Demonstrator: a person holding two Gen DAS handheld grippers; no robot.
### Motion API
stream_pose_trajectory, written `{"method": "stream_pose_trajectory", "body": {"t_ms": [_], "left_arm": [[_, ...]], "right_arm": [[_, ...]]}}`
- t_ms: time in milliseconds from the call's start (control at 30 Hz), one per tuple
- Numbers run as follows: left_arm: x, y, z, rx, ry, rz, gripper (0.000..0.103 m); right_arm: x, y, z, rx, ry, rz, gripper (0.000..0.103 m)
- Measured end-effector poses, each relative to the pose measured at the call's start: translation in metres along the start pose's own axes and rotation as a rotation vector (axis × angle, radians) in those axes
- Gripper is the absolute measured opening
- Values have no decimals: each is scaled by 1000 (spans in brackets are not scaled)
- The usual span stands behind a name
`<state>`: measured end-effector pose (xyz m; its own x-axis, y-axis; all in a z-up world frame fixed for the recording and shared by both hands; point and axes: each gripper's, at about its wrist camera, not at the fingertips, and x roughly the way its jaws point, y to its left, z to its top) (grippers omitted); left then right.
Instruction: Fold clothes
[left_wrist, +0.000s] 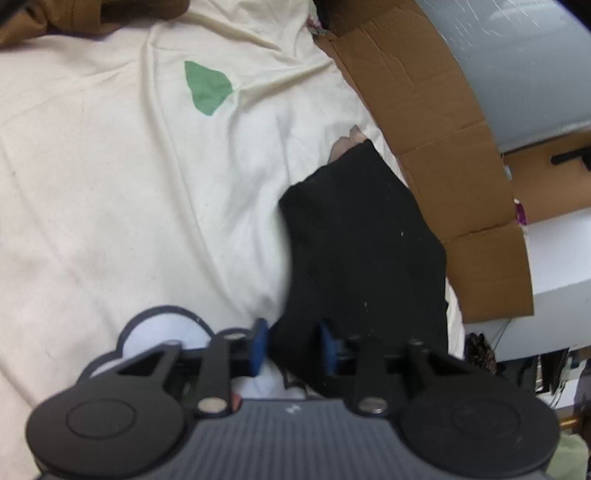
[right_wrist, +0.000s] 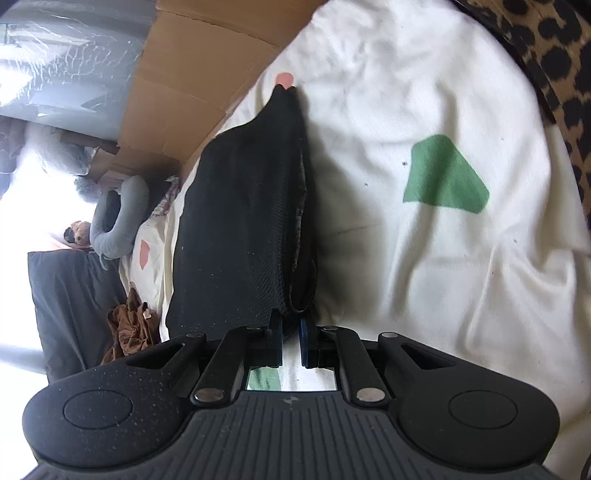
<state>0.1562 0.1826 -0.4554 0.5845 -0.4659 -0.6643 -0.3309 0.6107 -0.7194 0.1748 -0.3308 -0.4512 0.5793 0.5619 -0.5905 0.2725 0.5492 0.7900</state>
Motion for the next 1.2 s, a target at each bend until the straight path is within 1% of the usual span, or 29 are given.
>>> {"method": "stream_pose_trajectory", "body": {"t_ms": [100,133,167,200,233,267,300,400,433,600,733,767,800,833,900,933,967,1000,1033,1067,1133,1200], "left_arm": [[0,3,6,4,14,-25,13],[-1,2,7,9,21,-30,13],[-1,1,7,18,27,-31,14],[0,1,8,26,35,-30,16],[1,1,8,26,42,-31,19],[1,2,8,20,48,-33,21],[2,3,9,14,53,-37,26],[5,4,8,8,68,-70,35],[7,4,9,13,76,-82,36],[18,12,17,-14,122,-155,36],[25,10,22,4,156,-176,36],[28,8,25,0,167,-184,38],[32,6,27,2,179,-191,44],[35,4,28,19,192,-198,46],[39,1,31,47,217,-211,46],[37,1,31,49,225,-213,45],[37,1,32,51,231,-210,40],[37,1,32,54,237,-206,32],[36,0,31,62,241,-201,27],[34,1,28,68,244,-201,21],[28,0,25,69,233,-206,18],[24,-4,24,92,216,-202,15]], "right_arm": [[1,-3,1,5,6,-10,8],[2,-5,0,16,11,-6,12],[3,-7,0,27,15,0,12],[5,-7,-1,31,21,14,15],[7,-8,-3,33,28,27,32],[9,-9,-4,40,32,35,40],[11,-10,-5,46,36,43,45],[17,-14,-8,78,35,61,45],[19,-16,-9,95,28,63,46],[22,-26,-10,178,-23,93,44],[22,-30,-11,232,-68,120,43],[22,-31,-11,238,-74,123,43],[23,-31,-11,243,-79,126,42],[24,-32,-11,246,-80,126,41],[25,-32,-10,250,-82,127,37],[25,-33,-9,248,-81,126,33],[25,-33,-9,245,-80,125,30],[25,-33,-8,238,-78,120,25],[25,-32,-7,231,-76,115,20],[24,-32,-6,224,-74,111,18],[23,-31,-6,217,-70,111,13],[22,-30,-5,208,-67,112,11]]}}
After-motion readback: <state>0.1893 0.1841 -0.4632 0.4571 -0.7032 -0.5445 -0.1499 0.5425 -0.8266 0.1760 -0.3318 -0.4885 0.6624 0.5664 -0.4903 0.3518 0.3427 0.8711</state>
